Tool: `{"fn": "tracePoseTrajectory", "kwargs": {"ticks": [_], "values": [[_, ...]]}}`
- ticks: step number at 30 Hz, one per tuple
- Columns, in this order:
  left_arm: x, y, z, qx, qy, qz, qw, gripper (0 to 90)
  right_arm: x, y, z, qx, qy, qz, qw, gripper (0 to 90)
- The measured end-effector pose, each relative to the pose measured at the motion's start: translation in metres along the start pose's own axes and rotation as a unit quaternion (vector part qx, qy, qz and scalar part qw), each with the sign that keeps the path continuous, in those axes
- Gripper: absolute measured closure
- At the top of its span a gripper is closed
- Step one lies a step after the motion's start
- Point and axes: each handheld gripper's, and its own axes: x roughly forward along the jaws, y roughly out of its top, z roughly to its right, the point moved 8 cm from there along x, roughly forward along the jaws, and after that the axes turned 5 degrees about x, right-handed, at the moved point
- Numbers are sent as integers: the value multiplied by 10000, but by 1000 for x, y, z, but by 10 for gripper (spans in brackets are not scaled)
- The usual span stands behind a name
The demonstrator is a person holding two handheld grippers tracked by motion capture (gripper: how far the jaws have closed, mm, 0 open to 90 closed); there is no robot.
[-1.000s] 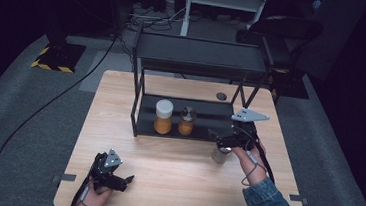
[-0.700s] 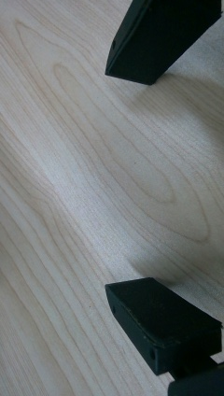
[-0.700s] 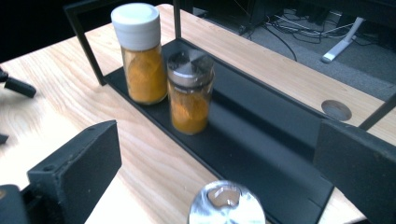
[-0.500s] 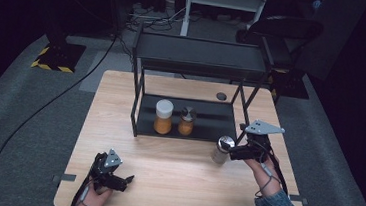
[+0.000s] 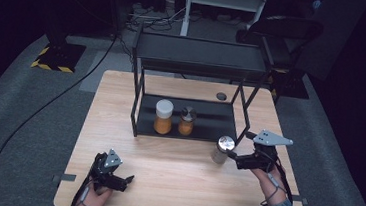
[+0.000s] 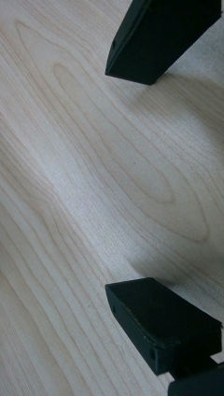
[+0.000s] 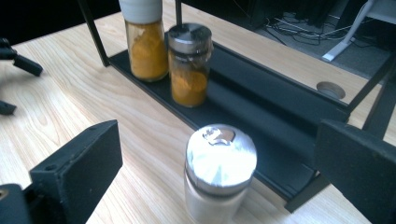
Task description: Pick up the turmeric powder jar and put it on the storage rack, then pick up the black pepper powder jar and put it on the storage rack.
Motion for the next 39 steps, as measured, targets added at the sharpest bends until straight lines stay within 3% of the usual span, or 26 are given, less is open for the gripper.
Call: {"fn": "tracePoseTrajectory", "kwargs": {"ticks": [20,39], "values": [[1,0,0,-25,10,1,10000,6,8,-62,17,376,-32,-170,9991,22],[0,0,0,-20,11,2,10000,7,28,-77,19,392,-86,-411,9983,25]]}}
